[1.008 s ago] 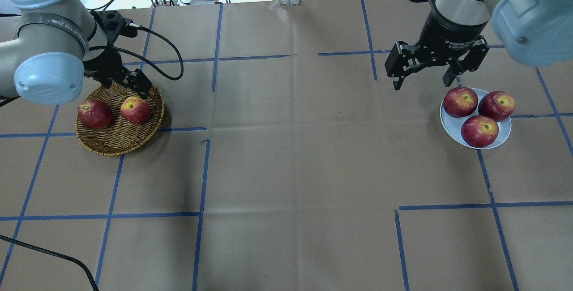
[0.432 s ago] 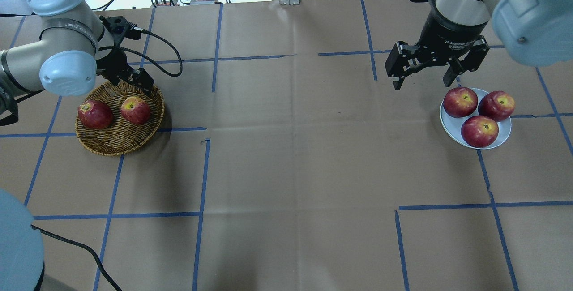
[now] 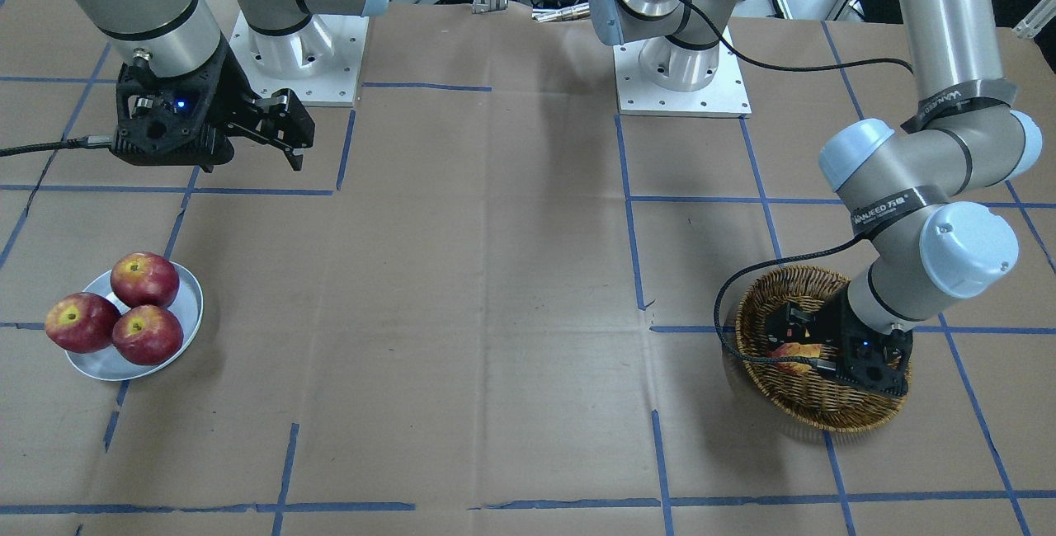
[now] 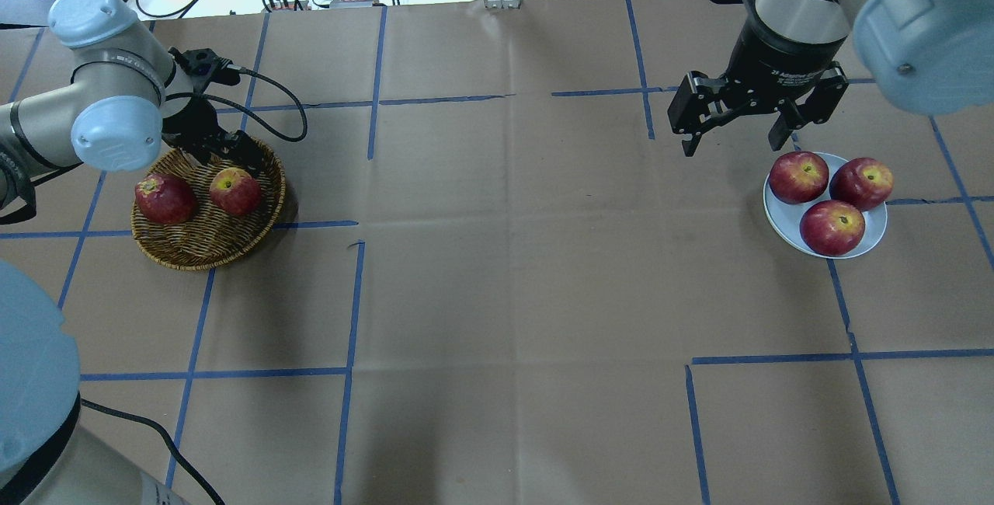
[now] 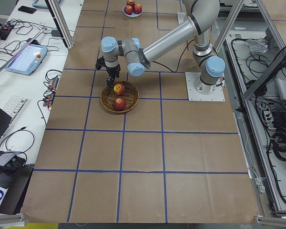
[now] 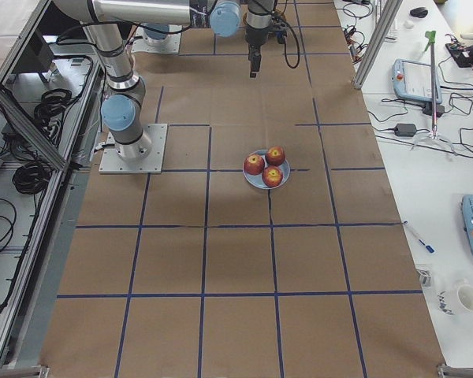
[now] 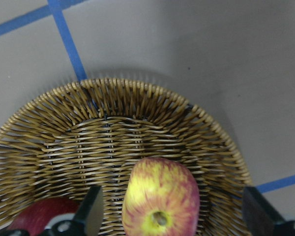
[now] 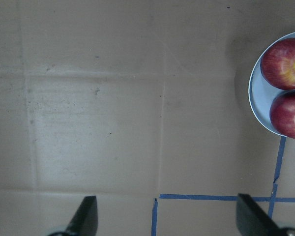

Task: Transfer apple from basket to plate
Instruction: 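Close the left gripper on the yellow-red apple and lift it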

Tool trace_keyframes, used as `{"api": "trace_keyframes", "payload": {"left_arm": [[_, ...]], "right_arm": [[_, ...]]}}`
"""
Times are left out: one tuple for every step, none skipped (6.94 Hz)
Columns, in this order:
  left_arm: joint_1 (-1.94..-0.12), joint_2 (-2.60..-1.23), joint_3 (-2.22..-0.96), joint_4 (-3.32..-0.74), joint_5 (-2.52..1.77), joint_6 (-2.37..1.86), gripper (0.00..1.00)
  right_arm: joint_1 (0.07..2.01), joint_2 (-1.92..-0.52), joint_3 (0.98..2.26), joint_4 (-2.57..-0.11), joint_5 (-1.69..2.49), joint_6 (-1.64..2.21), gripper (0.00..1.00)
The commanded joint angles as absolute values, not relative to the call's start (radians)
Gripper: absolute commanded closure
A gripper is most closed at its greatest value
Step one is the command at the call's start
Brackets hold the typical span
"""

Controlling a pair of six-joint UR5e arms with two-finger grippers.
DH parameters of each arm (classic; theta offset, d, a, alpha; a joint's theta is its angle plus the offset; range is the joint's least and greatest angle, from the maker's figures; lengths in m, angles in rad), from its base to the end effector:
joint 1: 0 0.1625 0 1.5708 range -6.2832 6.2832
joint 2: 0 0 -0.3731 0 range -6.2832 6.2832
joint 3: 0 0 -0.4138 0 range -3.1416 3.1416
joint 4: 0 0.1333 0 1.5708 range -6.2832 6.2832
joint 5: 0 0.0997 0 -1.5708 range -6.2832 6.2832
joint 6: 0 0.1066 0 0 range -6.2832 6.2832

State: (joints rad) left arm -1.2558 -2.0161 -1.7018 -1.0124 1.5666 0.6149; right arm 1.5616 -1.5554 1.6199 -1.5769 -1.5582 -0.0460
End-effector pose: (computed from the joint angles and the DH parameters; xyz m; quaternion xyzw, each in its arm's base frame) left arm 0.0604 -0.6171 0.1654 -0.1494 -0.9887 -0.0071 0.0059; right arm 0.1299 -0.5132 0.3967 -0.0182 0.9994 0.0290 0.0071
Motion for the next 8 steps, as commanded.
{"api": "trace_keyframes", "payload": {"left_arm": [[-1.25, -2.037, -1.716, -1.014, 1.569, 0.598, 0.0], [-1.249, -2.037, -1.724, -1.014, 1.572, 0.562, 0.0], [-1.247, -2.037, -1.73, -1.019, 1.575, 0.514, 0.0], [-1.246, -2.037, -1.732, -1.029, 1.577, 0.484, 0.0], [-1.244, -2.039, -1.733, -1.029, 1.577, 0.474, 0.0], [-1.238, -2.051, -1.739, -1.031, 1.577, 0.468, 0.0], [-1.224, -2.062, -1.747, -1.025, 1.577, 0.465, 0.0], [-1.223, -2.063, -1.749, -1.016, 1.569, 0.451, 0.03]], "right_arm": [[1.562, -1.555, 1.62, -1.577, -1.559, -0.046, 0.0], [1.562, -1.555, 1.62, -1.577, -1.559, -0.046, 0.0], [1.562, -1.555, 1.62, -1.577, -1.559, -0.046, 0.0], [1.562, -1.555, 1.62, -1.577, -1.559, -0.046, 0.0], [1.562, -1.555, 1.62, -1.577, -1.559, -0.048, 0.0], [1.562, -1.555, 1.62, -1.577, -1.559, -0.048, 0.0], [1.562, -1.555, 1.62, -1.577, -1.559, -0.046, 0.0], [1.562, -1.555, 1.62, -1.577, -1.557, -0.048, 0.0]]}}
